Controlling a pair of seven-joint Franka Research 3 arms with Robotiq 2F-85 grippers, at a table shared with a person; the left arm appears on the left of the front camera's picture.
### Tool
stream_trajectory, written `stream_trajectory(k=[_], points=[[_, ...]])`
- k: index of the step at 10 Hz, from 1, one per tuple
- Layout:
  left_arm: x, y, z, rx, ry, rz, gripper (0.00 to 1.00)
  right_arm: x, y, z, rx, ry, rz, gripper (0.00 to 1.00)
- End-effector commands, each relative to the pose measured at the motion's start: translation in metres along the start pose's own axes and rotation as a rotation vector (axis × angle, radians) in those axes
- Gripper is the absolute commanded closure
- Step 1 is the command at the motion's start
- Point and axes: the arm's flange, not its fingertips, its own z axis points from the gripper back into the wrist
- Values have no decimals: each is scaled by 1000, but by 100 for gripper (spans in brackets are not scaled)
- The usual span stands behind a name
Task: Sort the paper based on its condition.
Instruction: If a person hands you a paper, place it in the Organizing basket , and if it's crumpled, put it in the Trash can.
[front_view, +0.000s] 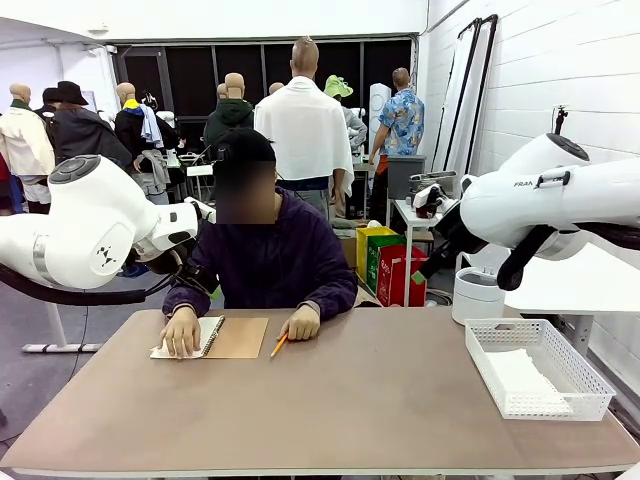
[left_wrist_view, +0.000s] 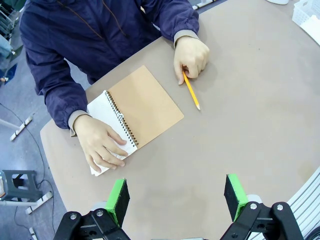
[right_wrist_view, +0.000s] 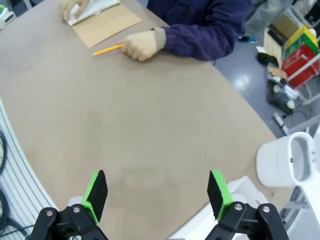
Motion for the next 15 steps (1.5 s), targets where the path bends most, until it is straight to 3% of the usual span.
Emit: stream_trajectory(k=[1,15], points=[[-1,1,0,0,1,1,0,-2,-5,3,-15,-2,-19,0],[-1,1,0,0,1,1,0,-2,-5,3,-15,-2,-19,0]])
